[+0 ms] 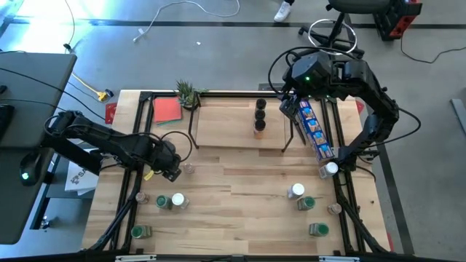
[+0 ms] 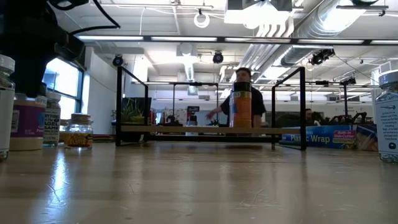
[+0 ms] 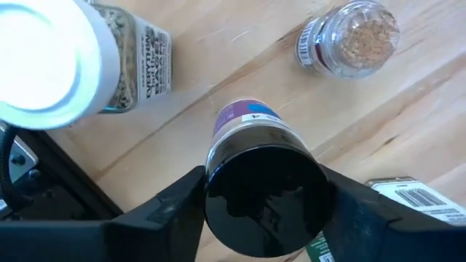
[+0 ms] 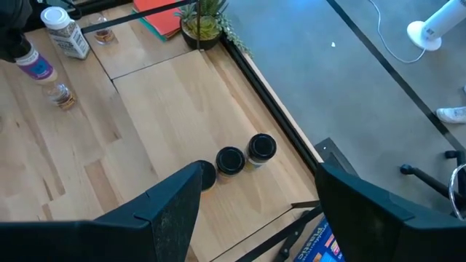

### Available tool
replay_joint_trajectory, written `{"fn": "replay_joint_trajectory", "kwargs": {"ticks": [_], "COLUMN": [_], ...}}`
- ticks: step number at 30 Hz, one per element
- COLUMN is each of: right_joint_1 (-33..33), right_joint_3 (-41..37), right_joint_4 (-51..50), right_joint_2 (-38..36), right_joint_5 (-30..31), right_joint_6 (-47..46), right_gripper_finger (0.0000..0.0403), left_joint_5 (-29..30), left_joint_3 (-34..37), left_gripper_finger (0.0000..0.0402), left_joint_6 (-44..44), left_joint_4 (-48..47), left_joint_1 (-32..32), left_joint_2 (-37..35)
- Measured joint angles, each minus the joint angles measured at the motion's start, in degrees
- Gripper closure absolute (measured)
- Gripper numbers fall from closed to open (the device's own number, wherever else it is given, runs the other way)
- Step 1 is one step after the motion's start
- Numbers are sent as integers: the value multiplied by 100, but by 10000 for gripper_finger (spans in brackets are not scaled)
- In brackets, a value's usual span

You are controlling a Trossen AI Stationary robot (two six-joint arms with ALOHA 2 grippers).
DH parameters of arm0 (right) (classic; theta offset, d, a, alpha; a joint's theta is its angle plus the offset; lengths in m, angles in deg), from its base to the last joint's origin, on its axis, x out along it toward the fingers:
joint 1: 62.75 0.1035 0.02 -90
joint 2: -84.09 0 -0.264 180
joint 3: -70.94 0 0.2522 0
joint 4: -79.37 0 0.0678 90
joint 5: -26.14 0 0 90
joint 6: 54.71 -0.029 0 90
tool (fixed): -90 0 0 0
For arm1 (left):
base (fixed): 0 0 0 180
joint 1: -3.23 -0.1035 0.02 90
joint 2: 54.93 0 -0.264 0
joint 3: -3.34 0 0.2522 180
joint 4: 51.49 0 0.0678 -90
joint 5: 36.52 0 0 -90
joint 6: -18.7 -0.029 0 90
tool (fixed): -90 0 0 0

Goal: Shelf spices
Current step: Put the black seasoning bottle on the shelf aligned with the other black seasoning bottles

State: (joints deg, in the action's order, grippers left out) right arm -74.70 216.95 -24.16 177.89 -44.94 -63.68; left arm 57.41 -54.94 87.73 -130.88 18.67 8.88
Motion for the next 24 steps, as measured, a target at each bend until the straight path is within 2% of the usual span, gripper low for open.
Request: {"fn": "replay_joint_trajectory", "kwargs": {"ticks": [5, 9, 18, 24], "right_joint_1": [0, 0, 0, 0], "right_joint_3": [0, 0, 0, 0], "right_joint_4": [1, 0, -23, -23], "right_joint_2": [0, 0, 0, -75], "right_joint_5": [0, -1, -1, -6], "right_joint_6": [-4, -4, 215, 288], "right_gripper_finger": [140, 140, 140, 140], "left_joint_5": [-132, -192, -22, 28], "left_joint_3": [-25, -405, -2065, -3361], "left_gripper_finger": [207, 207, 207, 207], "left_joint_6": [-313, -781, -1257, -2262], "left_joint_4": [258, 227, -430, -460], "left_joint_1": [-2, 0, -33, -434], "left_joint_2": [0, 6, 97, 998]}}
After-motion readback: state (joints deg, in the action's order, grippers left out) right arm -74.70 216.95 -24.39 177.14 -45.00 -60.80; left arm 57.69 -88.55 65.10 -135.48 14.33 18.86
